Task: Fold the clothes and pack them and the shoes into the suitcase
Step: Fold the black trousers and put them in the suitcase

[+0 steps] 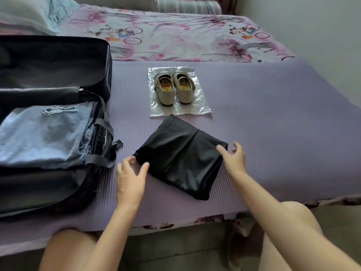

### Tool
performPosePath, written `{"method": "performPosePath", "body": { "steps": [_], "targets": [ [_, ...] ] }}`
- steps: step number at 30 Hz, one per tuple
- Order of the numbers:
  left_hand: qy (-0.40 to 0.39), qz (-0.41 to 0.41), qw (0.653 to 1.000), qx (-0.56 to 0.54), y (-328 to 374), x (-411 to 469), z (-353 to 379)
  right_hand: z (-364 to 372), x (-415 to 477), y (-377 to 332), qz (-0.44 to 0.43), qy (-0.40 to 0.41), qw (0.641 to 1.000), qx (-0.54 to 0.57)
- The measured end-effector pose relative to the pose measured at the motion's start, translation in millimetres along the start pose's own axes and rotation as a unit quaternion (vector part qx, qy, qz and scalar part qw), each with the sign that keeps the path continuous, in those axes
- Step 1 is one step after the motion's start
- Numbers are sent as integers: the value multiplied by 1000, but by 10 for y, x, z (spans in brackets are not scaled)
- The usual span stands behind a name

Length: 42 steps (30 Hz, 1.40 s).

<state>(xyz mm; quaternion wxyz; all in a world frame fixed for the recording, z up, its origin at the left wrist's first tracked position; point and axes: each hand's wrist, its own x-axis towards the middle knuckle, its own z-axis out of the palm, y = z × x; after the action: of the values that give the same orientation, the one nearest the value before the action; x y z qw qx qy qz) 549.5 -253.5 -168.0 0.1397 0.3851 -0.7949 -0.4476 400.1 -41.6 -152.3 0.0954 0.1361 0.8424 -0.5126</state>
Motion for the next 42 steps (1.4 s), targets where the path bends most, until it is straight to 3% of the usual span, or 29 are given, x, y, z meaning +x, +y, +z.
{"method": "performPosePath", "body": {
  "steps": [2,6,10,14,17,20,29,32,38,42],
  "targets": [
    [22,34,999,-15,83,213,-19,50,-273,222,36,-26,998,36],
    [-50,15,998,-21,88,547,146,299,-554,564,55,-54,997,10],
    [9,-24,1000,-11,-3,649,155,359,-610,691,53,-27,997,43],
    [-4,-4,1000,24,-90,718,130,321,-663,639,37,-14,996,77],
    [-77,17,996,29,67,877,176,354,-596,523,83,-19,980,181],
    [-173,20,981,90,215,987,321,471,-541,463,87,-31,981,173],
    [-222,20,975,-21,255,861,118,388,-608,181,75,-98,971,203],
    [-198,38,978,-53,425,804,-117,446,-707,-72,65,-121,965,224],
    [-65,120,980,-147,673,851,-1061,739,-1168,-895,-87,-156,950,255],
    [66,149,971,-173,585,1040,-1884,1250,-1491,-1471,-170,-185,929,270]
  ]
}}
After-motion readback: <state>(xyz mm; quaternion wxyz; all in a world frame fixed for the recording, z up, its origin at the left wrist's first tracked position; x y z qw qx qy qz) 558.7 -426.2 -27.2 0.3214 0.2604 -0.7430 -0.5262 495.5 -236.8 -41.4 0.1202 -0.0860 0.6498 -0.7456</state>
